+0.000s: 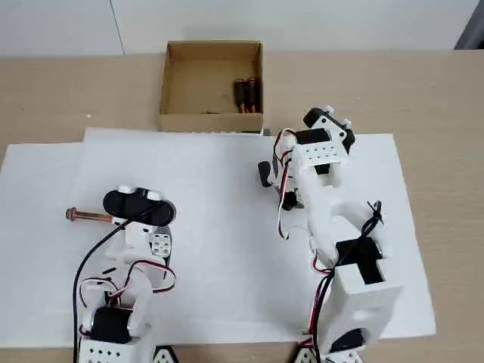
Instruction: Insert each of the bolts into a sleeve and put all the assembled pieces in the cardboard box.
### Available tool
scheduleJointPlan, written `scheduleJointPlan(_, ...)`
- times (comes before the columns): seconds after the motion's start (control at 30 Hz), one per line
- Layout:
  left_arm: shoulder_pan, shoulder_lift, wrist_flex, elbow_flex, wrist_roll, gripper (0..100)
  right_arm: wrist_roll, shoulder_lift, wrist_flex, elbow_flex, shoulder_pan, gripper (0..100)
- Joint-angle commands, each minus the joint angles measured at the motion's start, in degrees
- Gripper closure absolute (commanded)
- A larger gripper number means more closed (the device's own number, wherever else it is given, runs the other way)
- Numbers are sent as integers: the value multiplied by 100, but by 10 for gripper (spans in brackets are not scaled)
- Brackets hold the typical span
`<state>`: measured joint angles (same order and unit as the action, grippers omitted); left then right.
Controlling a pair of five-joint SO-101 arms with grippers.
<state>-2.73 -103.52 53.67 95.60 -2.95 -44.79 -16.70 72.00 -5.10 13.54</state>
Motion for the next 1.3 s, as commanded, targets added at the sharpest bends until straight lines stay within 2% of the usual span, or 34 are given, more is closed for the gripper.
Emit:
scheduleJointPlan(0.0, 26, -53, 70, -31, -9, 994, 18, 66, -22, 26, 13, 995)
scheduleJointPlan(0.2, 26, -53, 70, -31, -9, 994, 26, 954, 418, 202, 57, 995)
scheduleJointPlan(0.53, 26, -53, 70, -31, 0, 994, 888, 2703, 1543, 598, 31, 995)
scheduleJointPlan(0.77, 255, -35, 88, -277, 0, 994, 1257, 3266, 2536, 563, -92, 995)
scheduleJointPlan(1.03, 677, -18, 1002, -1613, -26, 994, 1275, 3389, 2545, -53, -787, 995)
scheduleJointPlan(1.27, 686, -18, 1345, -2009, -9, 994, 1248, 3389, 2545, -440, -875, 995)
